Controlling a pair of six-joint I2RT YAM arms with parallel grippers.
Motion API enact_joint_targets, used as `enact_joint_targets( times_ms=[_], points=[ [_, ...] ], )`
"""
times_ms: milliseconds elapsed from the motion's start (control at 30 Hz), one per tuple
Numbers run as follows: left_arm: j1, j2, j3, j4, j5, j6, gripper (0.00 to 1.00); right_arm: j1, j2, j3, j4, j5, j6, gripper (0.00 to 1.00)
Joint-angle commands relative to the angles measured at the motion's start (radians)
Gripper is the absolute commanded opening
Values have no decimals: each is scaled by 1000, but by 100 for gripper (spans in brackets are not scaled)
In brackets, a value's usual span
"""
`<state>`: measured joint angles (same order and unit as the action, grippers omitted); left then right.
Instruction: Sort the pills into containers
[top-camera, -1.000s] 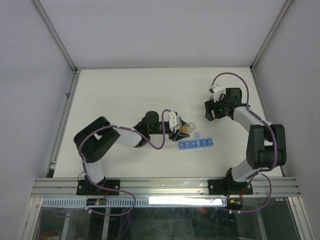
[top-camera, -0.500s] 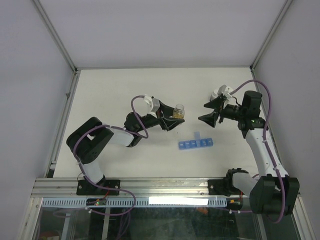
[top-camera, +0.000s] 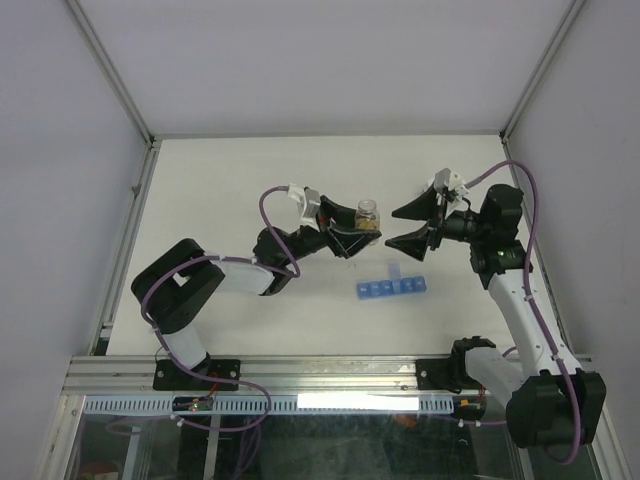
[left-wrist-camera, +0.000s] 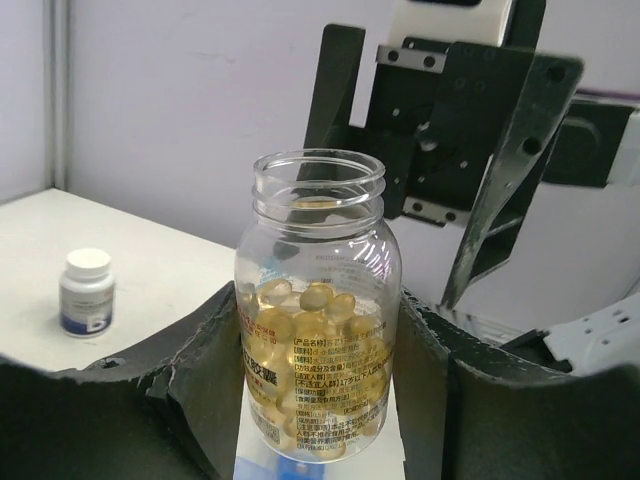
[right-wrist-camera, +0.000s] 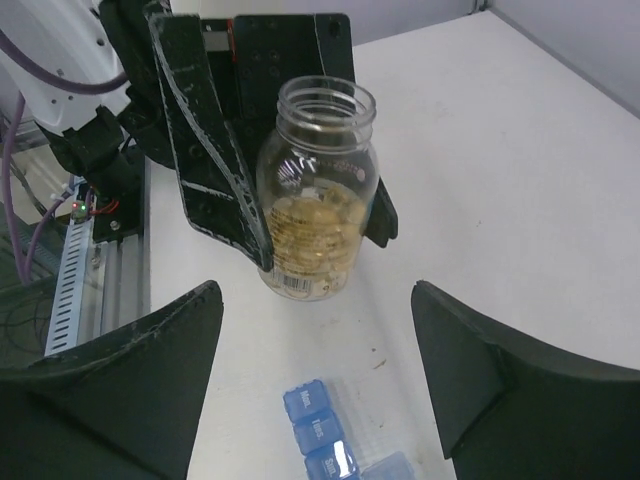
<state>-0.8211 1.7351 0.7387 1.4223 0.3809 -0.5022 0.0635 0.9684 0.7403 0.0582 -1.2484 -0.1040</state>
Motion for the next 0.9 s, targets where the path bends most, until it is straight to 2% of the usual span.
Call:
enact_joint_targets(
  times_ms=[0,100,167,233,600,767,867],
  points=[
    [16,7,-36,155,6,157,0,3,-10,72,-102,-17,-82,80],
    [34,27,-59,54,-71,265,0,2,48,109,-208,59,-164,79],
    [35,52,-71,21,-138,269,0,1,77,122,-239,76,-179,80],
    [31,87,-88,46,-190,229,0,0,89,118,-236,101,-180,80],
    [-151,206,-222,172,-767,266,0,-24,121,110,-229,100,-171,80],
    [-222,284,-263,316,-931,310,0,-26,125,108,-234,91,-171,79],
    [-234,328,-244,320,-963,329,0,-28,125,108,-237,87,-171,79]
  ],
)
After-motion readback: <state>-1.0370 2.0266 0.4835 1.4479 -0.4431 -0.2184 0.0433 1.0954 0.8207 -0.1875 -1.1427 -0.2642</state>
